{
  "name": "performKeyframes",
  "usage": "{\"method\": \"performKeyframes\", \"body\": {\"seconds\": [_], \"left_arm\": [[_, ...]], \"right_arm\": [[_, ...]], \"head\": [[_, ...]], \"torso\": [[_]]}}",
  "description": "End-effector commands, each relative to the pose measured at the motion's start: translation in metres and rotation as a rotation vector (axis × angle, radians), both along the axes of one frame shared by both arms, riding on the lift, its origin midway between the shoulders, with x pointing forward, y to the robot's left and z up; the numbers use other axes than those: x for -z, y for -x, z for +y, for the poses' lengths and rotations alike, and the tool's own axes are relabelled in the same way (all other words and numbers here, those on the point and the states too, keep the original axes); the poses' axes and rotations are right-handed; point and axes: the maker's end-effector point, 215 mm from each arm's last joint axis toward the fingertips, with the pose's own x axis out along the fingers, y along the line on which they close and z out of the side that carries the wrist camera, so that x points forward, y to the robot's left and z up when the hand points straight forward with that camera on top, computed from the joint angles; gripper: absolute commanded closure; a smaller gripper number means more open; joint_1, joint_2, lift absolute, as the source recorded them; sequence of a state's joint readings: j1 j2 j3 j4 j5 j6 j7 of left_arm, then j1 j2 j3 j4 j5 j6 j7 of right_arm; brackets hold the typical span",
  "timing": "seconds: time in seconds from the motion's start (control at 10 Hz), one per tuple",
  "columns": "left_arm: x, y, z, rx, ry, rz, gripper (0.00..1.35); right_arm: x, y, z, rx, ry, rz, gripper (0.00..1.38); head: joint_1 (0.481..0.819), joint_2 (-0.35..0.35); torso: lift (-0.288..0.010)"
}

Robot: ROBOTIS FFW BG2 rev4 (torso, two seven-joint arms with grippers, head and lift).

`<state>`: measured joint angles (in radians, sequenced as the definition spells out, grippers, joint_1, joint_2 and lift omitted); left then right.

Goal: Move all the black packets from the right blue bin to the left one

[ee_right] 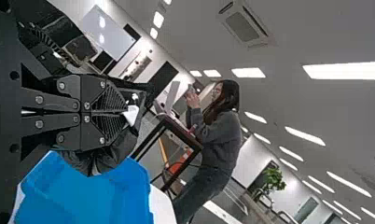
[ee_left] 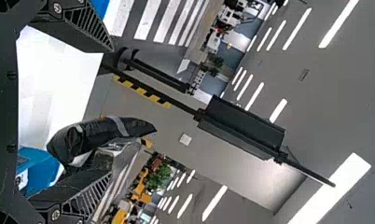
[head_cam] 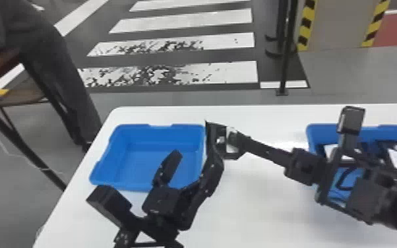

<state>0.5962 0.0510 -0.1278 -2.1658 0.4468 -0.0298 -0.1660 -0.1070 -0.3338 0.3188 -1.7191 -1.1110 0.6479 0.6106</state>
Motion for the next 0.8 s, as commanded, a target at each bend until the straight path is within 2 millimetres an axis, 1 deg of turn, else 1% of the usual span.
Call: {"method": "performKeyframes", "body": {"seconds": [0.0, 0.2, 0.3, 0.4, 0.5, 0.6, 0.7], "left_arm": [[-0.004, 0.0, -0.005, 0.019, 0.047, -0.002, 0.11], [-0.005, 0.0, -0.007, 0.028, 0.072, 0.0, 0.12], [-0.005, -0.001, -0.008, 0.033, 0.078, 0.004, 0.19], [0.001, 0.0, -0.01, 0.042, 0.082, 0.023, 0.34], [0.003, -0.001, -0.013, 0.054, 0.082, 0.032, 0.58], [0.003, -0.001, -0.016, 0.061, 0.077, 0.031, 0.64], [0.002, -0.002, -0.013, 0.049, 0.043, 0.022, 0.95]], "right_arm": [[0.002, 0.005, 0.007, -0.019, -0.005, 0.014, 1.2], [0.003, 0.006, 0.009, -0.028, -0.004, 0.018, 1.2], [0.003, 0.008, 0.01, -0.035, -0.004, 0.021, 1.2], [0.003, 0.013, 0.014, -0.05, -0.012, 0.032, 1.2], [0.003, 0.015, 0.018, -0.06, -0.018, 0.039, 1.2], [0.004, 0.018, 0.021, -0.07, -0.016, 0.041, 1.2], [0.003, 0.018, 0.021, -0.07, -0.018, 0.041, 1.2]], "head": [[0.695, 0.203], [0.695, 0.208], [0.695, 0.208], [0.695, 0.208], [0.695, 0.21], [0.695, 0.212], [0.695, 0.214]], "torso": [[-0.14], [-0.14], [-0.14], [-0.14], [-0.14], [-0.14], [-0.14]]}}
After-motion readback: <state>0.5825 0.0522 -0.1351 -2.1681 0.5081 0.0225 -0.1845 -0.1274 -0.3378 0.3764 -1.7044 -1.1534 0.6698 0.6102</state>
